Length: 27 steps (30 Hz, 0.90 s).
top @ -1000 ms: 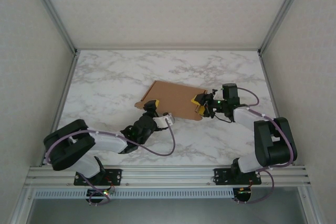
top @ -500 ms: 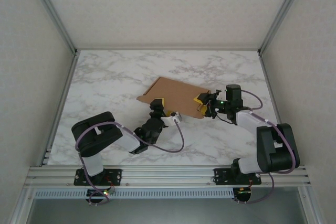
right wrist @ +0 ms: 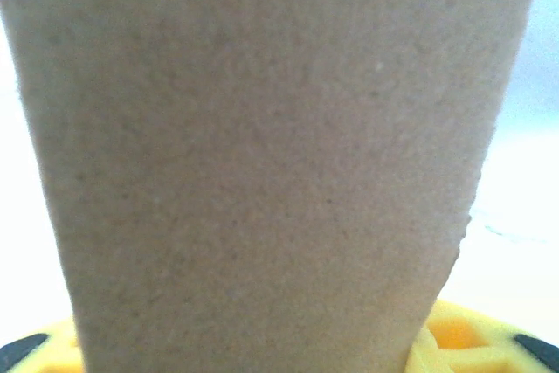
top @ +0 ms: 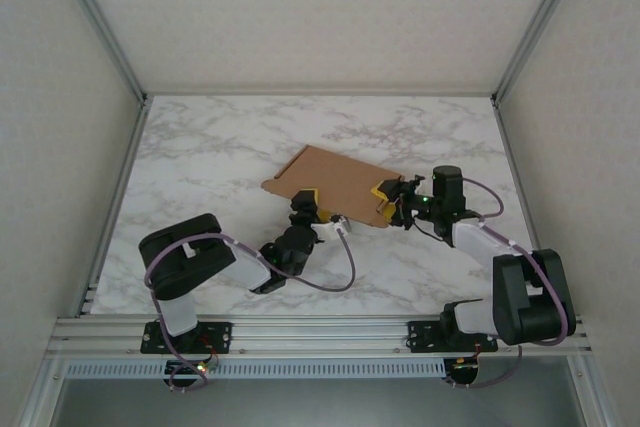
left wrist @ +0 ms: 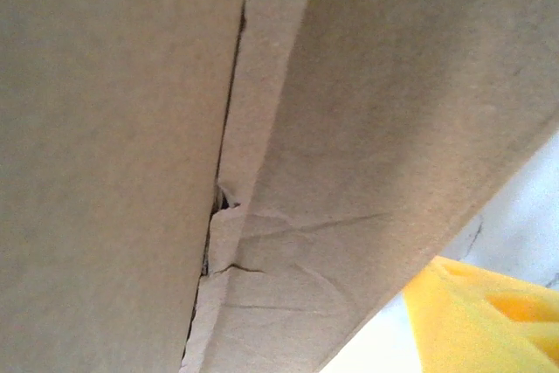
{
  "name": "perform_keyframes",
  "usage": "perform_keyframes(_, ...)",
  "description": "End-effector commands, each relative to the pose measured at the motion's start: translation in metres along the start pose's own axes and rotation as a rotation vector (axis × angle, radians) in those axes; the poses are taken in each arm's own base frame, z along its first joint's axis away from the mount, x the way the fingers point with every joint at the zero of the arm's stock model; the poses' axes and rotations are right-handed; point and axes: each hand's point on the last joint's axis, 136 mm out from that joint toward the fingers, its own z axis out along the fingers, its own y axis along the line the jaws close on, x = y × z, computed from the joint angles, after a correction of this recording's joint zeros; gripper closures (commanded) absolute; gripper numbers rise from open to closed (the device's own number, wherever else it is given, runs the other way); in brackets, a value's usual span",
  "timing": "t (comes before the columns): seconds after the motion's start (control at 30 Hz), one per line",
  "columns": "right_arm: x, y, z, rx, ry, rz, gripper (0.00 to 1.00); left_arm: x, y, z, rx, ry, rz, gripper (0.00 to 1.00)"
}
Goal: Fold the paper box
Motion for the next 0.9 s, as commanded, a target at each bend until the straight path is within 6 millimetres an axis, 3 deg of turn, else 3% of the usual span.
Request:
perform_keyframes(0.0, -0.004, 0.006, -0.005, -0.041, -0.04, 0.043, 0.68, -0.009, 0.024, -0.014, -0.012, -0.026, -0.169, 0.19)
perform_keyframes(0.13, -0.009, 0.015, -0.009, -0.06, -0.066, 0.046, 0.68, -0.019, 0.035, -0.03, 0.102, -0.035, -0.385, 0.15)
perform_keyframes(0.27, -0.013, 0.022, -0.016, -0.077, -0.085, 0.047, 0.68, -0.035, 0.064, -0.038, 0.207, 0.002, -0.724, 0.13)
perform_keyframes(0.33, -0.015, 0.027, -0.021, -0.096, -0.089, 0.048, 0.68, -0.031, 0.087, -0.042, 0.216, 0.028, -0.932, 0.13)
perform_keyframes(0.43, -0.015, 0.035, -0.027, -0.104, -0.087, 0.036, 0.67, -0.001, 0.126, -0.034, 0.245, 0.105, -1.316, 0.13)
perform_keyframes(0.53, -0.009, 0.045, -0.03, -0.111, -0.057, -0.004, 0.67, 0.031, 0.148, -0.02, 0.314, 0.197, -1.549, 0.13)
perform_keyframes(0.63, -0.002, 0.057, -0.036, -0.11, -0.03, -0.07, 0.67, 0.047, 0.159, -0.008, 0.42, 0.231, -1.678, 0.1)
perform_keyframes(0.77, 0.013, 0.072, -0.04, -0.122, 0.052, -0.166, 0.66, 0.083, 0.168, 0.008, 0.46, 0.278, -1.879, 0.09)
perform_keyframes(0.87, 0.022, 0.076, -0.046, -0.123, 0.091, -0.22, 0.66, 0.094, 0.167, 0.017, 0.563, 0.261, -2.007, 0.08)
